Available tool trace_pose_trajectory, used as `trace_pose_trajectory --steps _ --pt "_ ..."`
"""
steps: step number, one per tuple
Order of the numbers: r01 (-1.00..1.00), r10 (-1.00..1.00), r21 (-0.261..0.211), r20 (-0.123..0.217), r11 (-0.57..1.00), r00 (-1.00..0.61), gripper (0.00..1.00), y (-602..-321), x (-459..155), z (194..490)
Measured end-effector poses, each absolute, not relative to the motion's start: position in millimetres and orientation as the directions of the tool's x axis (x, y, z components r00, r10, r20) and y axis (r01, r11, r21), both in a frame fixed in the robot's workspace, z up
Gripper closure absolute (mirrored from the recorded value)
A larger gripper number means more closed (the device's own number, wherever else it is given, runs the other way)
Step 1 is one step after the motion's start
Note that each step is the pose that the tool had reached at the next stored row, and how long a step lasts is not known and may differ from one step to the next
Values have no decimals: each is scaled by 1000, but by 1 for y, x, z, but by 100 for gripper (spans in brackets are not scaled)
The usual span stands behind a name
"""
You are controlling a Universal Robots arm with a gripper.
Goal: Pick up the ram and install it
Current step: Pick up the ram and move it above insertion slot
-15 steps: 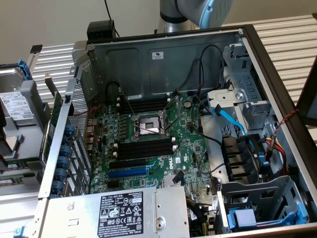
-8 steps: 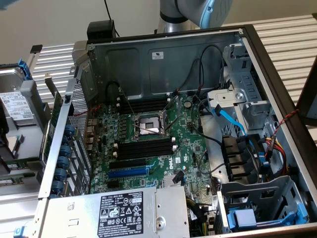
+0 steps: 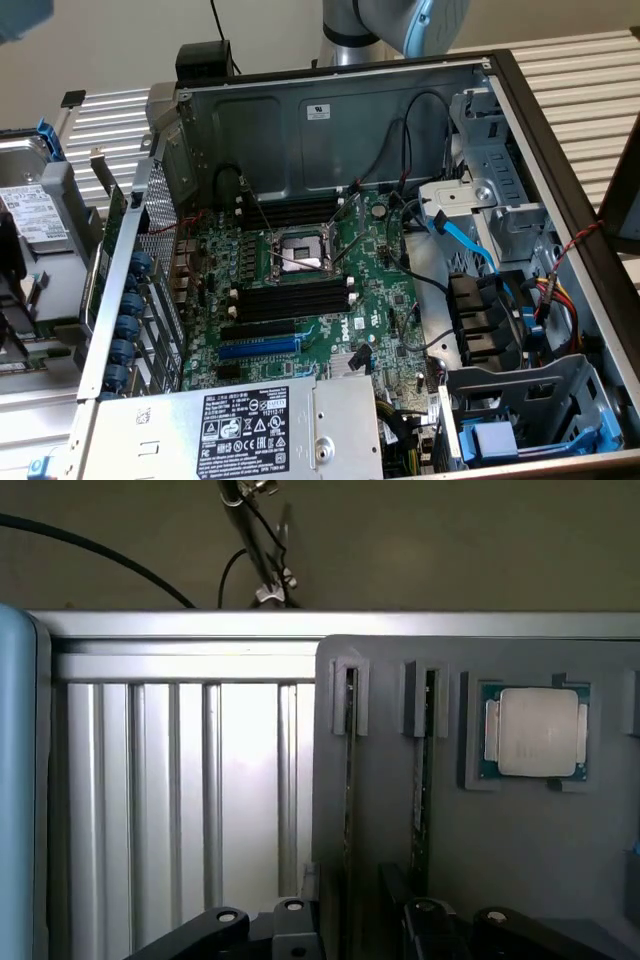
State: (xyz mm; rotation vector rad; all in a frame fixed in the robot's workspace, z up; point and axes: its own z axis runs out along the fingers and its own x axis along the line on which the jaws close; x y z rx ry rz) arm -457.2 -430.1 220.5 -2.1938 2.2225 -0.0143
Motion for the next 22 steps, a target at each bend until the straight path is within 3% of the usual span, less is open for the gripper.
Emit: trace_pose_trajectory --steps 22 --pt "-997 -997 -10 -27 72 -72 64 -430 -459 200"
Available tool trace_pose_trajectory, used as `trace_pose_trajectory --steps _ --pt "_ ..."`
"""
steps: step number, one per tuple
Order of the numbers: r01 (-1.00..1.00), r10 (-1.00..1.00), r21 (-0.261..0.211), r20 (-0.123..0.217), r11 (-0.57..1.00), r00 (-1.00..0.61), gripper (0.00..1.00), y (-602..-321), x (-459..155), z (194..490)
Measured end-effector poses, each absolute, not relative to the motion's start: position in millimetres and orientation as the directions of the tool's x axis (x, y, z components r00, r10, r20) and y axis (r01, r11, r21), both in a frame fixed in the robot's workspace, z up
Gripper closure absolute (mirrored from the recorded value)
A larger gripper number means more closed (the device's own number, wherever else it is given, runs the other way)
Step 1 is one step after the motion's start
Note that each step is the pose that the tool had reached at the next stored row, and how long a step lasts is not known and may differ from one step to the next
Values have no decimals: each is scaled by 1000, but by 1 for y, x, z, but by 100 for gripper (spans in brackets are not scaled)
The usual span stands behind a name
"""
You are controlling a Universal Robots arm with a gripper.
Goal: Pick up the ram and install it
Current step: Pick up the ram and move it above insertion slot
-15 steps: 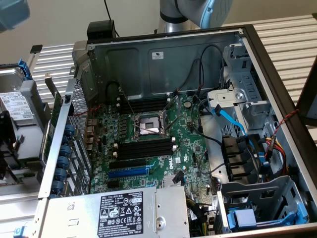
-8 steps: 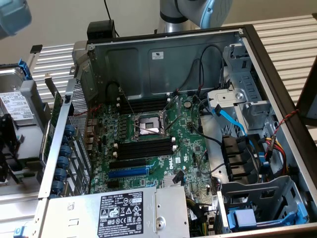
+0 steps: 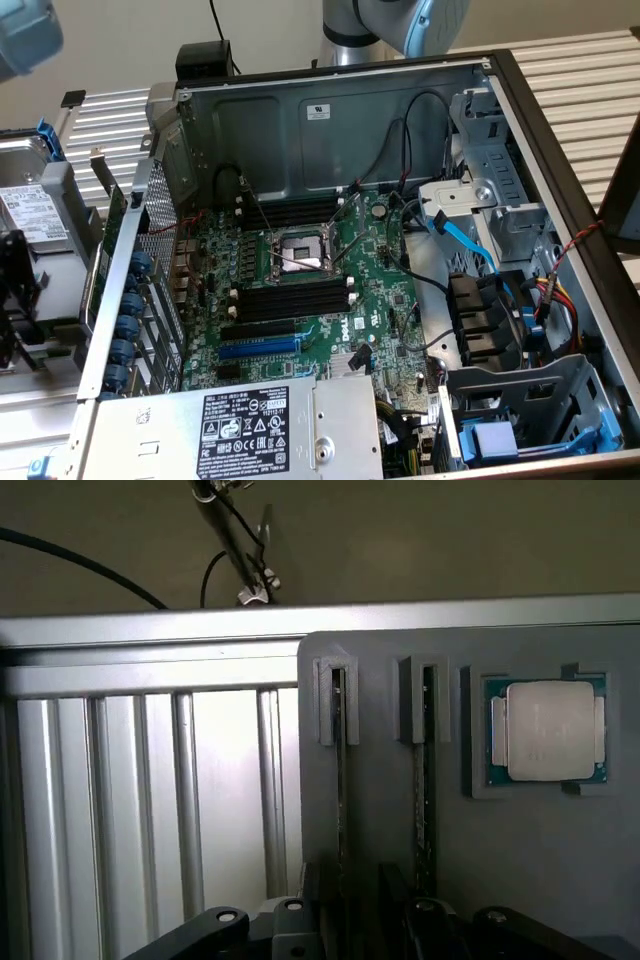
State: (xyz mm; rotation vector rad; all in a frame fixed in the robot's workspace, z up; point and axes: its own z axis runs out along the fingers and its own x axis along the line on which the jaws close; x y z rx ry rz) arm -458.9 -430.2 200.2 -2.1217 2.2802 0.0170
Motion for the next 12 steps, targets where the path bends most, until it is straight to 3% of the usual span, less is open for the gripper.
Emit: trace_pose_trajectory --steps 12 --pt "-997 -996 6 -30 82 -82 64 -431 -459 199"
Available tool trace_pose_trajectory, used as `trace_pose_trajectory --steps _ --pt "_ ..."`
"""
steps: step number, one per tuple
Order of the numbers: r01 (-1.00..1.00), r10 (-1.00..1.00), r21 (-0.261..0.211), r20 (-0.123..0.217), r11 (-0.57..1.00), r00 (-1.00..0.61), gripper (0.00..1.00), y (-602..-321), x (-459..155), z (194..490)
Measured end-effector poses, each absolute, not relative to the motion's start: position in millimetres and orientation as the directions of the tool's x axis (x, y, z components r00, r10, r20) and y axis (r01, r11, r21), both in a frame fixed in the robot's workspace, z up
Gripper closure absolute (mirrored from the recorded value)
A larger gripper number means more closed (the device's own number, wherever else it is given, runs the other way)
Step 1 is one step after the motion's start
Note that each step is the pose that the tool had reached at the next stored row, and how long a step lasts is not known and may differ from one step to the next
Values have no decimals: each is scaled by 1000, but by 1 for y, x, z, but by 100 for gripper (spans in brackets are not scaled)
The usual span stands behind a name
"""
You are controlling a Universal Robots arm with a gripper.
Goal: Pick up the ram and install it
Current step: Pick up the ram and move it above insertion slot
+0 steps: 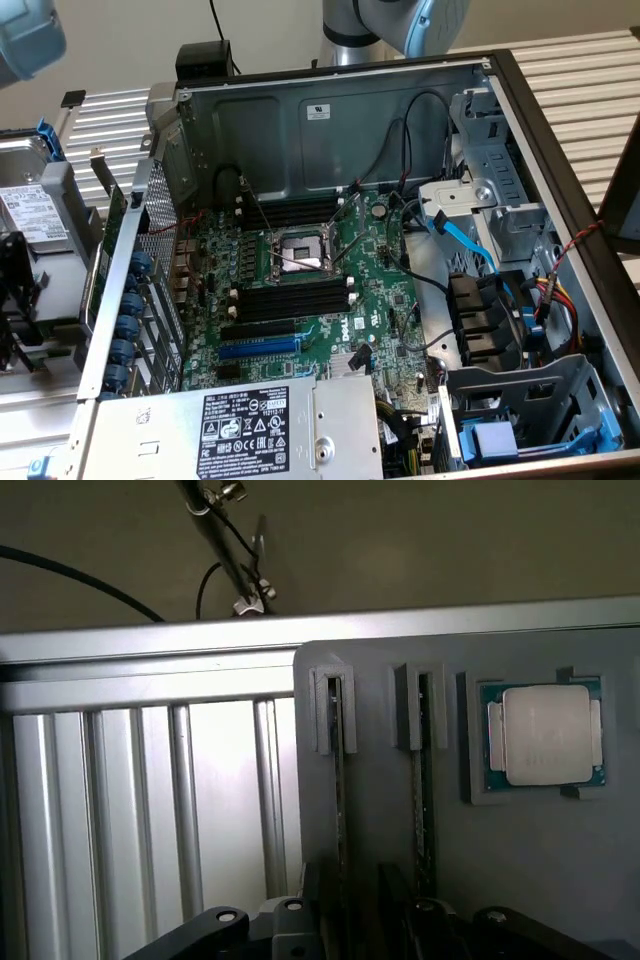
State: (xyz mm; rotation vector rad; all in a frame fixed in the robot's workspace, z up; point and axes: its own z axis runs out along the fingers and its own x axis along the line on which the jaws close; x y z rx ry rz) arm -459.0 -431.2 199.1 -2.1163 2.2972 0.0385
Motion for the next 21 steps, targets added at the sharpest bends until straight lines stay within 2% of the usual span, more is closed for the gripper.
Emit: trace_pose_trajectory --steps 21 --pt "-998 -998 0 -25 58 -58 64 -431 -459 197"
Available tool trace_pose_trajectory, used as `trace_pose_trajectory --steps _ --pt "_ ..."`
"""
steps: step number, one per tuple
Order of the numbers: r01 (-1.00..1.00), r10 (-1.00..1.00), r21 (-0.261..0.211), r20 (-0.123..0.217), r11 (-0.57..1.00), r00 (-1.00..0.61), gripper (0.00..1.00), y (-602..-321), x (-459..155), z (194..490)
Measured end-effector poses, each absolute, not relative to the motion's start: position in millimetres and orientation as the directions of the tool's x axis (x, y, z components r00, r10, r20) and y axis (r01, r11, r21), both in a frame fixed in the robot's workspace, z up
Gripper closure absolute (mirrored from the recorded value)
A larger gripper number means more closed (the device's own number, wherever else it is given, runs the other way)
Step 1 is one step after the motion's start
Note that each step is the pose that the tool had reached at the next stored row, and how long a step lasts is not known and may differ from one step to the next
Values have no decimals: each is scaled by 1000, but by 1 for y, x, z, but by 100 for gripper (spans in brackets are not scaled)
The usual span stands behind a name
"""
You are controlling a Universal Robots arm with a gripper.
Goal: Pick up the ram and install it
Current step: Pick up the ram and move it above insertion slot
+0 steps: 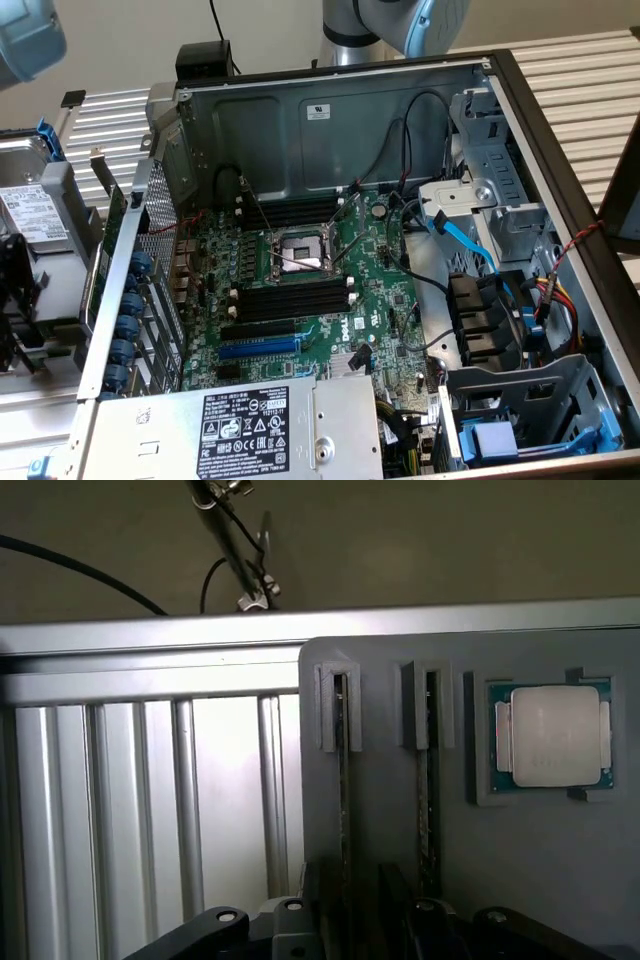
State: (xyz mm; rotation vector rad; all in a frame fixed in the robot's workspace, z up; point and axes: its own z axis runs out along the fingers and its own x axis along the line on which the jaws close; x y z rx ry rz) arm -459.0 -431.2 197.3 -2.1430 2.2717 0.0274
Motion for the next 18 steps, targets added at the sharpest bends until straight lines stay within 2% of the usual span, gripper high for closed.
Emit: trace_pose_trajectory --steps 5,7,8,10,18 --pt "-998 -998 0 -25 57 -57 65 -431 -459 197" --pt "-998 -998 0 -25 57 -57 78 -431 -459 197" --pt "-998 -998 0 -25 57 -57 78 -431 -459 197" --pt "-998 -998 0 -26 57 -57 86 -431 -459 197" --pt "-998 -998 0 -26 57 -57 86 -431 -459 202"
